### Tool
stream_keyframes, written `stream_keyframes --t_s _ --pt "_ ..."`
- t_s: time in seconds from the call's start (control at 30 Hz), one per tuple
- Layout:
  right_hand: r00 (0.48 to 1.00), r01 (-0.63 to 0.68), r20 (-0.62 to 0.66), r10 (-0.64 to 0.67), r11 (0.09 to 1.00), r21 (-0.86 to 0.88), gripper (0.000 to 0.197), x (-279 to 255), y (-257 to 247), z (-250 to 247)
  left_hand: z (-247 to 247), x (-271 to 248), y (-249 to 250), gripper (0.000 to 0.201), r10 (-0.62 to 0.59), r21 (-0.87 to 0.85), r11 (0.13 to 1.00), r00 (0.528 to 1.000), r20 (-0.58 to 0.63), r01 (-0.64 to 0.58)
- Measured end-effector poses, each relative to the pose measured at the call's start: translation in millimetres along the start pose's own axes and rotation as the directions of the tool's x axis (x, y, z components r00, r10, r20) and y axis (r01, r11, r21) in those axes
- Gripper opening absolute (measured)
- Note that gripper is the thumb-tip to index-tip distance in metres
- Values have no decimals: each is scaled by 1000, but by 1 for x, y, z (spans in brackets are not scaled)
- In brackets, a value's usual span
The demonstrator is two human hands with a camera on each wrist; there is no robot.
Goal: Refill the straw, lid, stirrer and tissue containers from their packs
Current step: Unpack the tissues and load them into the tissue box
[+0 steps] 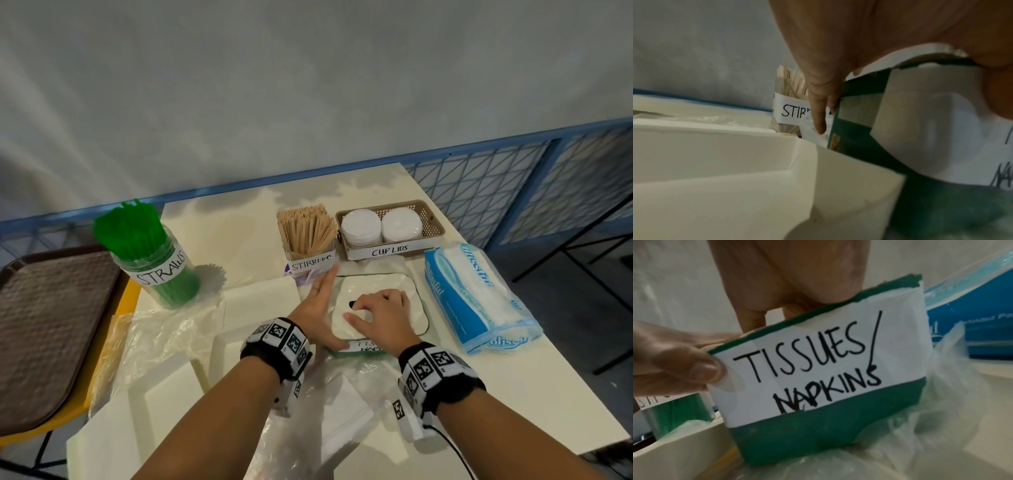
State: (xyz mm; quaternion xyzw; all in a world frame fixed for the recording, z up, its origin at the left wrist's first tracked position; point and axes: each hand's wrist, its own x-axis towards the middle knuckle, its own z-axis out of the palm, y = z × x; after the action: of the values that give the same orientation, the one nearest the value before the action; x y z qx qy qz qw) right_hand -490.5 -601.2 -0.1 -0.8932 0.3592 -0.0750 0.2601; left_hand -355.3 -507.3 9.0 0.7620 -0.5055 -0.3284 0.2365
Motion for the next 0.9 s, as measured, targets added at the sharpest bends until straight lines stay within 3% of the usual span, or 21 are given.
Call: stream_keyframes --t_s 0.13,0.2,0.27,0.4,0.5,0.63,0.73,0.9 --pt "1000 5 -8 -4 997 78 25 -1 -1 -5 1 1 -1 139 13 -72 997 999 -33 -15" --pt "1000 -20 13 17 956 292 11 0 -3 -9 0 2 -5 145 32 -127 991 997 -73 -41" --pt "1000 -1 0 1 879 477 25 1 -4 -12 -1 1 -10 150 48 -126 990 994 -94 -60" --pt "999 37 11 -46 911 410 27 2 -5 -13 1 4 -12 143 58 66 996 998 -39 -56" --pt "996 70 24 -87 913 402 20 1 -5 -13 -6 -2 10 134 -37 226 974 998 45 26" --pt "992 72 42 -116 824 562 17 -1 -5 -18 -6 5 27 136 -89 403 913 995 37 67" --pt "996 60 11 -86 771 634 18 -6 -8 -31 -3 16 30 123 -165 559 824 982 88 88" --pt "990 119 -144 -7 605 788 24 -19 -12 -67 -5 24 29 131 -194 561 819 978 79 117"
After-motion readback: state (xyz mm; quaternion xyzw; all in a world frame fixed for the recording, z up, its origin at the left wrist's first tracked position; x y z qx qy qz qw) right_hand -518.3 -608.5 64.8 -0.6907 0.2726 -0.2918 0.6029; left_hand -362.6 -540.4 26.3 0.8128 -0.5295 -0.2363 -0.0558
